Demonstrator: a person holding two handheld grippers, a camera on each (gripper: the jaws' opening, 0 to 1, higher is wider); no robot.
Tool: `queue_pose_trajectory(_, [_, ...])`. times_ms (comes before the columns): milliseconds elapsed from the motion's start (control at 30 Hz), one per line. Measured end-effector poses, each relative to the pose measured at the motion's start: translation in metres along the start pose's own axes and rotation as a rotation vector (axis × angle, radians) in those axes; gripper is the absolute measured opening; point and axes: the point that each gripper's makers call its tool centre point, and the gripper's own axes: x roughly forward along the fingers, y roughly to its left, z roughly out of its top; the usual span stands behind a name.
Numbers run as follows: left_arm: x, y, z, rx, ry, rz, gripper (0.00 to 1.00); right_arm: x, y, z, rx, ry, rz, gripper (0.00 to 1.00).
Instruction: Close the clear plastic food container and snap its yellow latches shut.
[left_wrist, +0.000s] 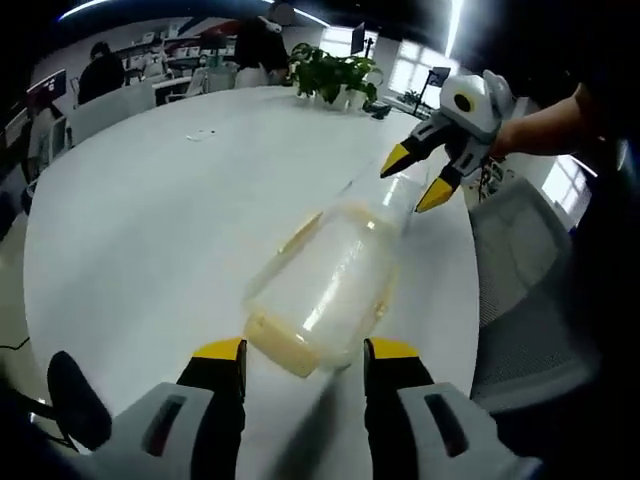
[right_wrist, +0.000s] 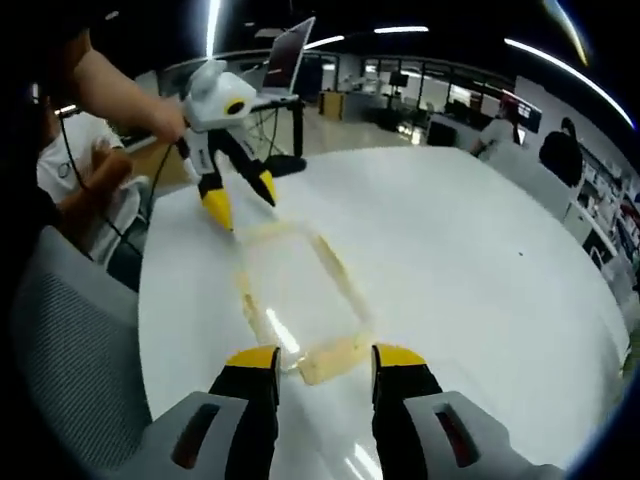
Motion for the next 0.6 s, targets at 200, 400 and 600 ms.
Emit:
queue_pose_trajectory(200, [0.002,0.001,0.001,0.02,0.009,-0.026,0.46,0.007,-0.004,-0.004,-0.034,0.034,0.006,0.36])
queue_pose_trajectory(400, [0.005,0.005,-0.003,0.088,0.047,-0.045,0.46,0.011,-0.004,-0.005,-0.067,0.057,0.03,0.37])
queue_pose_trajectory(600, [0.007,0.008,-0.006,0.177,0.096,-0.054,0.45,0.017,-0.001,-0.01,-0.156,0.119,0.074,0.39])
